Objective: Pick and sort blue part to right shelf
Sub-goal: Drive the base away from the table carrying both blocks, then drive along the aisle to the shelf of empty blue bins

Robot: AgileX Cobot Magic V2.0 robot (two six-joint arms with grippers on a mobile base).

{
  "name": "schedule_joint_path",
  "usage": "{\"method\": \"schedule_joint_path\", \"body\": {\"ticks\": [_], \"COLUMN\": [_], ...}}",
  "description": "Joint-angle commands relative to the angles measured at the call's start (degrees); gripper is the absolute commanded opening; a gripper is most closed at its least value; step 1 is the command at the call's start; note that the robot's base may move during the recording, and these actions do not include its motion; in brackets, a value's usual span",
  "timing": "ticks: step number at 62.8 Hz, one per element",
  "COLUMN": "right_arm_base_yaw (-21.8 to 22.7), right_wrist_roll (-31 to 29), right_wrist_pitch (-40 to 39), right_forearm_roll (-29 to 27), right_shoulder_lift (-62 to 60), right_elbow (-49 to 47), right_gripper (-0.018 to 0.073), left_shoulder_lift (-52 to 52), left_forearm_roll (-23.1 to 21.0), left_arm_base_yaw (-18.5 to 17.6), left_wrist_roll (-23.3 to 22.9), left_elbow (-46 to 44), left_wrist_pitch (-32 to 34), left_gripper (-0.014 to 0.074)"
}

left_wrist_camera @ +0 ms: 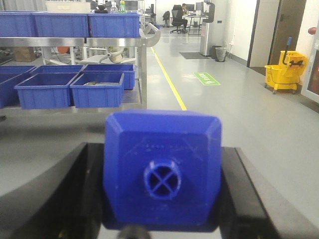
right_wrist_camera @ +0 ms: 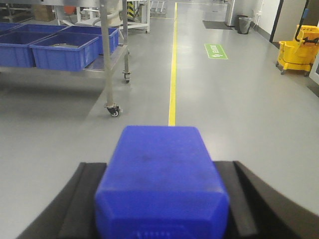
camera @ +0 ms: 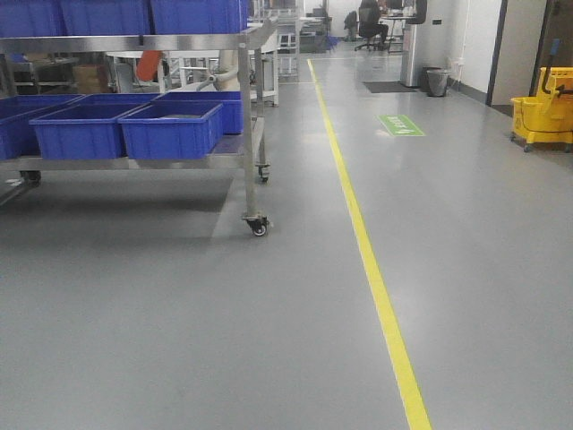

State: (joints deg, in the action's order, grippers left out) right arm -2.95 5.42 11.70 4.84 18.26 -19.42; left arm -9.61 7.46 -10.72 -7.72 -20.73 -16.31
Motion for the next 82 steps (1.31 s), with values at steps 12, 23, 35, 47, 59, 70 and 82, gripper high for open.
{"method": "schedule_joint_path", "body": {"ticks": [12, 23, 35, 47, 59, 70, 82], "right_arm_base_yaw": [0.19, 0.19, 0.19, 0.19, 0.19, 0.19, 0.19], "right_wrist_roll": [-0.13, -0.13, -0.13, -0.13, -0.13, -0.13, -0.13], "right_wrist_pitch": [-5.16, -5.16, -5.16, -5.16, -5.16, -5.16, -5.16], "right_forearm_roll": [0.64, 0.64, 0.64, 0.64, 0.64, 0.64, 0.64], "right_shoulder_lift": [0.34, 0.34, 0.34, 0.34, 0.34, 0.34, 0.34], "right_elbow": [-1.69, -1.69, -1.69, -1.69, -1.69, -1.69, -1.69], "right_gripper": [0.0379, 0.0379, 0.0379, 0.0379, 0.0379, 0.0379, 0.0379], "left_shoulder_lift": [-0.56, -0.56, -0.56, -0.56, -0.56, -0.56, -0.56], "left_forearm_roll": [0.28, 0.28, 0.28, 0.28, 0.28, 0.28, 0.28], "left_arm_base_yaw": [0.13, 0.13, 0.13, 0.13, 0.13, 0.13, 0.13], "left_wrist_roll": [-0.03, -0.03, -0.03, -0.03, -0.03, -0.03, -0.03], "left_elbow": [-1.72, -1.72, -1.72, -1.72, -1.72, -1.72, -1.72], "left_wrist_pitch": [5.19, 5.19, 5.19, 5.19, 5.19, 5.19, 5.19], "left_gripper": [0.0407, 0.0407, 0.0407, 0.0407, 0.0407, 0.0407, 0.0407]}}
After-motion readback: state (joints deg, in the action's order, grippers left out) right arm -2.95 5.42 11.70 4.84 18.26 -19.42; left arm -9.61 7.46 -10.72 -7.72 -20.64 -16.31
